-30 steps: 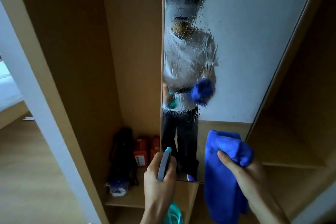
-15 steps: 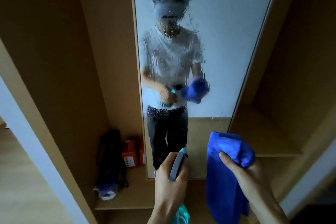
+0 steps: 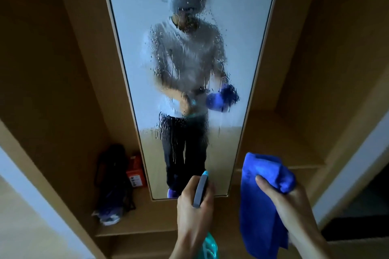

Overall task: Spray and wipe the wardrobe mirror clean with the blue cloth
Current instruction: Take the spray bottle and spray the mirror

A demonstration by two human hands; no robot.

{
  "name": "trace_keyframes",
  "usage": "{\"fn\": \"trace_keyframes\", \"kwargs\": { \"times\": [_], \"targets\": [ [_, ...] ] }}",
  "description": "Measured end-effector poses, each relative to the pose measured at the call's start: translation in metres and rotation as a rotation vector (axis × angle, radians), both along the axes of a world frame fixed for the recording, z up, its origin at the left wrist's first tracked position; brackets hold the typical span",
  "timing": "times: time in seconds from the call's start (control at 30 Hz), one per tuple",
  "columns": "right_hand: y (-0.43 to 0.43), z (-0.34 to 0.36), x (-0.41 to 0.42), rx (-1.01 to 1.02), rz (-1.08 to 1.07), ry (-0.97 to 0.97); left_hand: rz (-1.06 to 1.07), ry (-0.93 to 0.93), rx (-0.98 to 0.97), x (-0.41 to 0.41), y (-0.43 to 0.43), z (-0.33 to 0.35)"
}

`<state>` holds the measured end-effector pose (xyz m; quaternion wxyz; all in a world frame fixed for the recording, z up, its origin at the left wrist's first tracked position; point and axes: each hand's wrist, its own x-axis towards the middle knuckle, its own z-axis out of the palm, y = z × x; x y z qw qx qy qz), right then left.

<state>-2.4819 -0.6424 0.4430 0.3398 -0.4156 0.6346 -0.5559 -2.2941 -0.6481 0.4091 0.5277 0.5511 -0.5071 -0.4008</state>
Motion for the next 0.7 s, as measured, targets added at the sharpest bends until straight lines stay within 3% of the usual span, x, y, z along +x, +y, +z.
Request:
{"fn": "trace_keyframes", "kwargs": {
  "times": [0.7],
  "targets": [
    [-0.037,-0.047,0.046,0.084,0.284,0.087,0.411,0.049,0.143,0.046,0.017,-0.04]
  ]
}}
